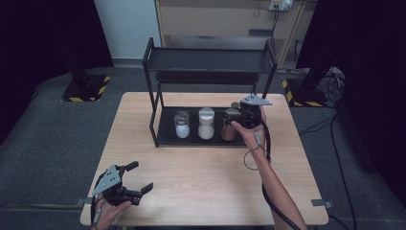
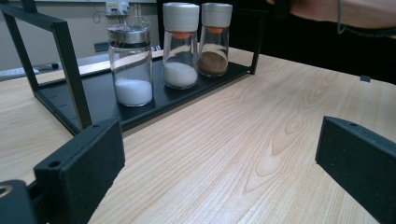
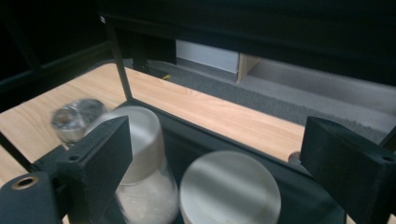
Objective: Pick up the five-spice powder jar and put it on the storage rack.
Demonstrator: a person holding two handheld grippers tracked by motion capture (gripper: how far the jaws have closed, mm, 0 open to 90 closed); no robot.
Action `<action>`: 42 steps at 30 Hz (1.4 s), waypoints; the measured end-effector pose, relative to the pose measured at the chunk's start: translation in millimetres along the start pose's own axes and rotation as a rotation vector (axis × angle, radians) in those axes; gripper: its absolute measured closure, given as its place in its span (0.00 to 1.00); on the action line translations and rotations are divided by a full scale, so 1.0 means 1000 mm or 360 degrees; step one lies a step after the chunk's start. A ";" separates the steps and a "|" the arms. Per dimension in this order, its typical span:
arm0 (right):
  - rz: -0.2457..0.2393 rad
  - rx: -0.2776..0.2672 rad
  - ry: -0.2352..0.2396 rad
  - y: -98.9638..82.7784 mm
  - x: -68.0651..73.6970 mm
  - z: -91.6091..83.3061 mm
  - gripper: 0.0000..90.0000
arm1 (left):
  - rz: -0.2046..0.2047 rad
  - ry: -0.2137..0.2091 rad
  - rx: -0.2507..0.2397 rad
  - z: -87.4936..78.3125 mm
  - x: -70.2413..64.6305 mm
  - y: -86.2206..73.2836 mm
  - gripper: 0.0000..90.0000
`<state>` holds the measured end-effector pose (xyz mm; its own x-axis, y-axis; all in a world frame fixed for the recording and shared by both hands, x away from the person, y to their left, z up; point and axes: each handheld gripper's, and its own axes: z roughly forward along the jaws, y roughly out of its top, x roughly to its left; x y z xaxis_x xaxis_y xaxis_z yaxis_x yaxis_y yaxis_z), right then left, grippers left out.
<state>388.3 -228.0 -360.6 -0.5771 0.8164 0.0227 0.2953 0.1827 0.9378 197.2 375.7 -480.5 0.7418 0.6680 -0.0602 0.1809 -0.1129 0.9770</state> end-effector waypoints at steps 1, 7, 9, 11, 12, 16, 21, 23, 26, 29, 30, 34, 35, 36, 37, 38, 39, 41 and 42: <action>-0.0005 -0.0014 0.0007 0.001 0.001 -0.003 0.11 | 0.0001 0.0000 -0.0001 0.000 0.000 0.000 0.00; -0.0036 -0.0060 0.0070 0.007 0.003 -0.018 0.10 | -0.0003 0.0004 0.0003 0.000 -0.001 0.001 0.00; -0.0044 -0.0072 0.0089 0.008 0.003 -0.023 0.10 | -0.0008 0.0007 -0.0001 -0.001 -0.001 0.000 0.00; -0.0043 -0.0093 0.0111 0.007 0.003 -0.028 0.10 | -0.0010 0.0009 -0.0001 -0.001 -0.001 0.000 0.00; -0.0036 -0.0100 0.0122 0.007 0.003 -0.031 0.10 | -0.0014 0.0008 -0.0005 -0.001 -0.001 0.000 0.00; -0.0043 -0.0115 0.0167 0.008 0.002 -0.043 0.10 | -0.0017 0.0007 -0.0007 0.000 0.000 -0.001 0.00; -0.0070 -0.0143 0.0217 0.008 0.001 -0.058 0.08 | -0.0024 0.0007 -0.0009 0.001 0.000 -0.001 0.00; -0.0087 -0.0147 0.0234 0.009 0.001 -0.063 0.07 | -0.0019 0.0004 -0.0007 0.001 0.000 -0.001 0.00; -0.0103 -0.0162 0.0246 0.008 0.003 -0.070 0.06 | -0.0020 0.0003 -0.0008 0.001 0.000 -0.002 0.00; -0.0113 -0.0174 0.0270 0.006 0.003 -0.073 0.06 | -0.0017 0.0003 -0.0009 0.000 0.001 -0.002 0.00; -0.0119 -0.0175 0.0277 0.006 0.004 -0.074 0.05 | -0.0016 0.0002 -0.0008 0.000 0.001 -0.002 0.00; -0.0124 -0.0180 0.0307 0.004 0.004 -0.079 0.05 | -0.0012 0.0001 -0.0006 0.000 0.000 -0.002 0.00; -0.0120 -0.0177 0.0313 0.003 0.005 -0.080 0.04 | -0.0015 0.0001 -0.0006 0.000 0.001 -0.002 0.00; -0.0123 -0.0173 0.0322 0.002 0.005 -0.082 0.04 | -0.0016 0.0002 -0.0007 -0.001 0.001 -0.002 0.00; -0.0128 -0.0167 0.0331 0.001 0.005 -0.084 0.04 | -0.0016 0.0003 -0.0011 -0.001 0.000 -0.002 0.00; -0.0137 -0.0163 0.0333 0.001 0.005 -0.086 0.04 | -0.0016 0.0003 -0.0013 -0.001 0.000 -0.002 0.00; -0.0147 -0.0159 0.0335 0.000 0.006 -0.089 0.04 | -0.0015 0.0003 -0.0013 -0.001 0.001 -0.002 0.00; -0.0161 -0.0160 0.0345 -0.002 0.005 -0.095 0.04 | -0.0015 0.0004 -0.0011 -0.001 0.000 -0.002 0.00; -0.0164 -0.0162 0.0349 -0.004 0.005 -0.099 0.04 | -0.0015 0.0005 -0.0011 -0.001 0.000 -0.002 0.00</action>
<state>308.9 -278.2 -329.7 -0.7548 0.6558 -0.0107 0.1546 0.1938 0.9688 196.2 377.0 -482.2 0.7381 0.6712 -0.0689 0.1835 -0.1014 0.9778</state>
